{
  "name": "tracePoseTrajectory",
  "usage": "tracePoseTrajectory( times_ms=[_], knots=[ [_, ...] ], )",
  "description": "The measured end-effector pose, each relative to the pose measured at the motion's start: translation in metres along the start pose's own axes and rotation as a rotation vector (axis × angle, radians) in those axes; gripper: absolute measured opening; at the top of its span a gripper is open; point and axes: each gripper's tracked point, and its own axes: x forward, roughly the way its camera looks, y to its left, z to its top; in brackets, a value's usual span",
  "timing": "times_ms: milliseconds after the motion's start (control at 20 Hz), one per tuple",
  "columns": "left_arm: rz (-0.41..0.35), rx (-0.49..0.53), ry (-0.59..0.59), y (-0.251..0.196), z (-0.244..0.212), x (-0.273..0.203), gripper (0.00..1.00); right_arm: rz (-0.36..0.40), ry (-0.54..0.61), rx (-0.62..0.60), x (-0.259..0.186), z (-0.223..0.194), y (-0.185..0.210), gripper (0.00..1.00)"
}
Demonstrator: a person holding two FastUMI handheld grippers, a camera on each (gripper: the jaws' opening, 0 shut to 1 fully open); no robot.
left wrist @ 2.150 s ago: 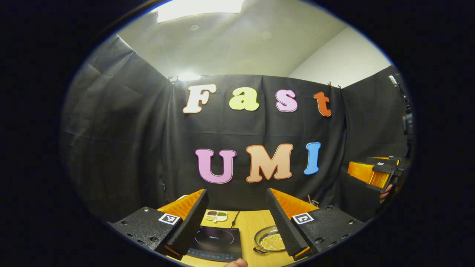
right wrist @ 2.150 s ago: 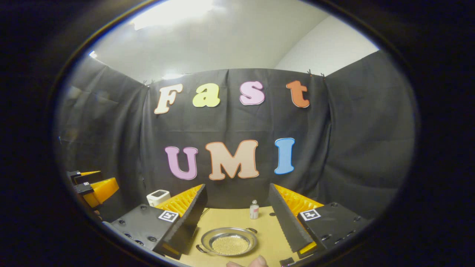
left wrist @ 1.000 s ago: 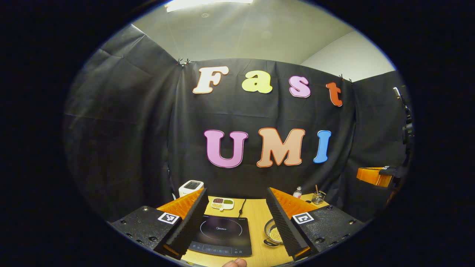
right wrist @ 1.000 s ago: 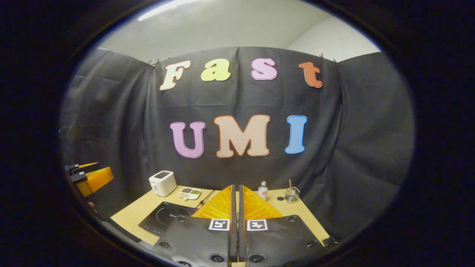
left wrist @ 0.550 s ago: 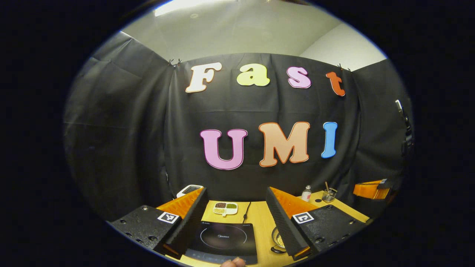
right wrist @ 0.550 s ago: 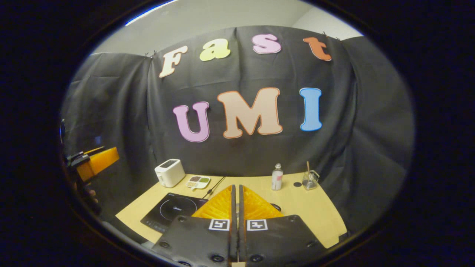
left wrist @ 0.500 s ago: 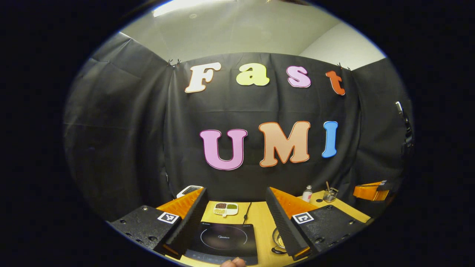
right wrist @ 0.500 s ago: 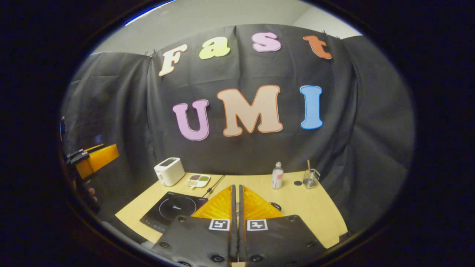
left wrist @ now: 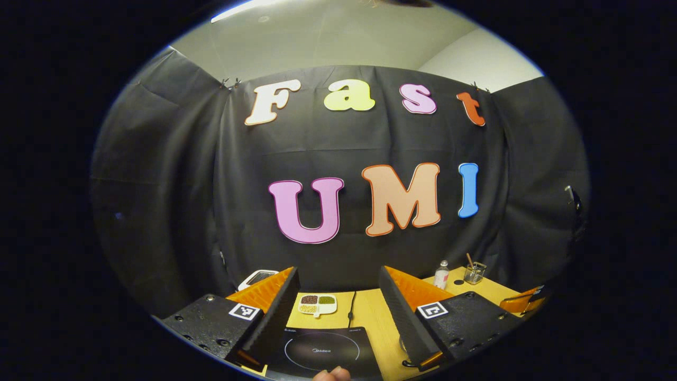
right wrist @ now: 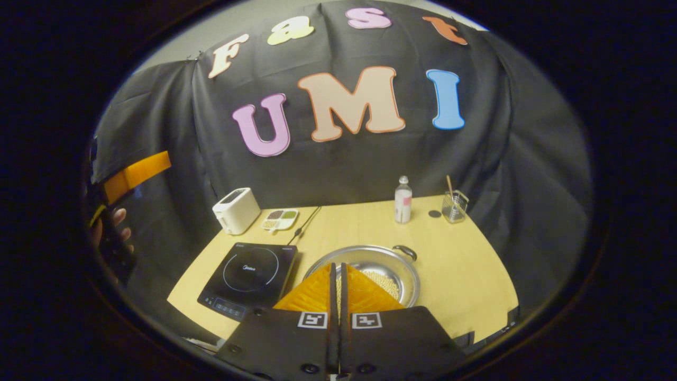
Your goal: First push the handle of the pot to place it horizontally, then grasp the pot with both hands and set it on the induction cooktop.
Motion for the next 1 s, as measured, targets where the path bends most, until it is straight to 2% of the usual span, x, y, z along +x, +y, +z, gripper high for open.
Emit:
tracePoseTrajectory(
  times_ms=[200, 250, 300, 350, 550, 750, 1000],
  knots=[
    [-0.101, 0.001, 0.002, 0.009, -0.019, 0.027, 0.92, -0.087, 0.096, 0.062, 0.014, -0.042, 0.010, 0.02],
    [-0.126, -0.003, -0.003, 0.011, -0.025, 0.031, 0.93, -0.105, 0.108, 0.068, 0.017, -0.050, 0.015, 0.05],
    [-0.150, -0.007, -0.002, 0.014, -0.033, 0.034, 0.93, -0.120, 0.130, 0.067, 0.021, -0.062, 0.020, 0.01],
    [-0.164, -0.011, 0.001, 0.017, -0.039, 0.037, 0.93, -0.138, 0.153, 0.064, 0.024, -0.073, 0.023, 0.03],
    [-0.204, -0.031, 0.030, 0.031, -0.060, 0.047, 0.92, -0.197, 0.258, 0.142, 0.034, -0.122, 0.039, 0.03],
    [-0.231, -0.046, 0.043, 0.038, -0.079, 0.057, 0.92, -0.231, 0.342, 0.136, 0.041, -0.154, 0.045, 0.03],
    [-0.213, -0.053, 0.052, 0.055, -0.093, 0.060, 0.93, -0.249, 0.420, 0.109, 0.055, -0.188, 0.048, 0.01]
  ],
)
